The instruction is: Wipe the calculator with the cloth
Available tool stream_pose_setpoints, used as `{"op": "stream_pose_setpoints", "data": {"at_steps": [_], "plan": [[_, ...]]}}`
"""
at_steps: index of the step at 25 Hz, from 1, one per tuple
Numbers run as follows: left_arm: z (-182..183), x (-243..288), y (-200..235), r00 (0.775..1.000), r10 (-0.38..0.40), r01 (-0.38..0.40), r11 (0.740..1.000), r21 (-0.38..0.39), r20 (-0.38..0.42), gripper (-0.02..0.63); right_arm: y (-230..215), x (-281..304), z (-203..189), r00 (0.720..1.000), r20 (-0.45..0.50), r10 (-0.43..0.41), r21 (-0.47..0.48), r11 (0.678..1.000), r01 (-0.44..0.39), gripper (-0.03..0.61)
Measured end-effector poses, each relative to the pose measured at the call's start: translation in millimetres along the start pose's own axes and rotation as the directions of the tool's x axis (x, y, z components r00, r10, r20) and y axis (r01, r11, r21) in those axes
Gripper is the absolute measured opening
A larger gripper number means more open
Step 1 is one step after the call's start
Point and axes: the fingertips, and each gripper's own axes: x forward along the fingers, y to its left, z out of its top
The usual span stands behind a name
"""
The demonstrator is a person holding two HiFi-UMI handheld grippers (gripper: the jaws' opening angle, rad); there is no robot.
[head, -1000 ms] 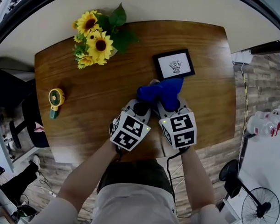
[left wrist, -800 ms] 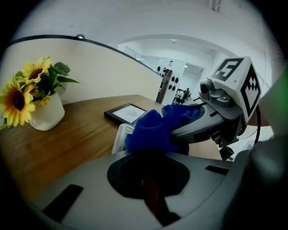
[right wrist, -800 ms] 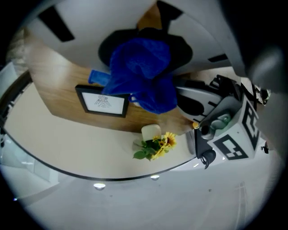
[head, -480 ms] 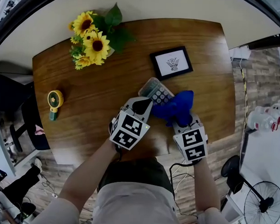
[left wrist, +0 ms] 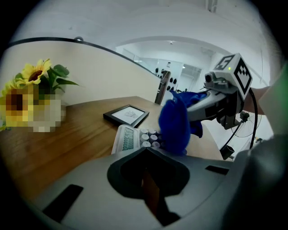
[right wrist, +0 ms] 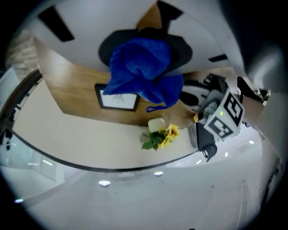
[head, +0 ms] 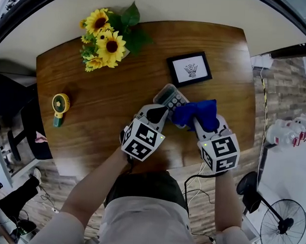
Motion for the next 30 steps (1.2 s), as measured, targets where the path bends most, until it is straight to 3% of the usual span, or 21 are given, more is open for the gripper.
{"op": "stream_pose_setpoints", "data": {"at_steps": [5,10,13,15,19,23,30], "plan": [[-1,-1,2,0.999,-0.012,0.013,0.999,-0.031,0.032,0.002,31,29,49,0.992,0.113,0.048,0.033,0.998,-0.052,0.092],[0,-1,0,0.999,-0.016,0.016,1.0,-0.02,0.032,0.002,43,56,36,0.995,0.098,0.018,0.179,0.983,-0.035,0.092],[0,-1,2,0.999,-0.014,0.014,1.0,-0.01,0.037,0.002,41,60,25,0.995,0.098,-0.035,0.207,0.978,0.014,0.091],[-1,-1,2,0.999,-0.014,0.014,1.0,0.003,0.034,0.002,40,58,16,0.995,0.083,-0.06,0.184,0.982,0.044,0.089],[-3,-1,3,0.999,-0.034,0.037,0.998,-0.058,0.038,0.002,45,47,-9,0.997,0.049,-0.064,0.073,0.996,0.06,0.087],[-2,0,4,0.998,-0.044,0.047,0.996,-0.07,0.041,0.002,53,31,-31,0.997,0.027,-0.07,-0.037,0.997,0.071,0.089],[-1,0,2,0.998,-0.052,0.054,0.998,-0.045,0.043,0.002,48,9,-68,0.992,-0.096,-0.085,-0.067,0.995,0.079,0.089]]}}
